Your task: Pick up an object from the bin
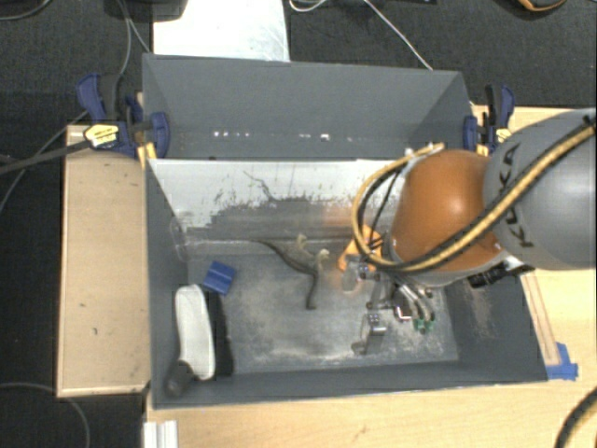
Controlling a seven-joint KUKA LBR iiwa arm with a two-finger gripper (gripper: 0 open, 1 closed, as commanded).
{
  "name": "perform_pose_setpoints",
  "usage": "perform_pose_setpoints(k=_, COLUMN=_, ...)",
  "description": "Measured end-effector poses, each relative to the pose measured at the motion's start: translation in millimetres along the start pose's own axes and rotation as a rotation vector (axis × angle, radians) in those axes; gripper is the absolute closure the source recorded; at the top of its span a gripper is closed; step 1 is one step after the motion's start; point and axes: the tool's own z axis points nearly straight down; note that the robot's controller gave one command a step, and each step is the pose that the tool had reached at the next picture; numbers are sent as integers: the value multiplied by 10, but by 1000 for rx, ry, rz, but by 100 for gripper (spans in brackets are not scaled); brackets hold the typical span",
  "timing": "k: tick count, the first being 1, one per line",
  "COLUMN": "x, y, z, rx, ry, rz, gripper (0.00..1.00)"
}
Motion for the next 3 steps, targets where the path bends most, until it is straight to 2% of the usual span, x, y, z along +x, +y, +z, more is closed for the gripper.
perform_pose_setpoints(k=1, x=-20, y=-2, z=-41, rx=0, ry=-8, rz=2, gripper=0)
perform_pose_setpoints(k=2, x=-785, y=486, z=699, rx=-4, ry=-12, rz=11, gripper=0)
perform_pose_setpoints(k=3, x=-722, y=-288, z=745, rx=0, ry=-16, rz=-31, gripper=0)
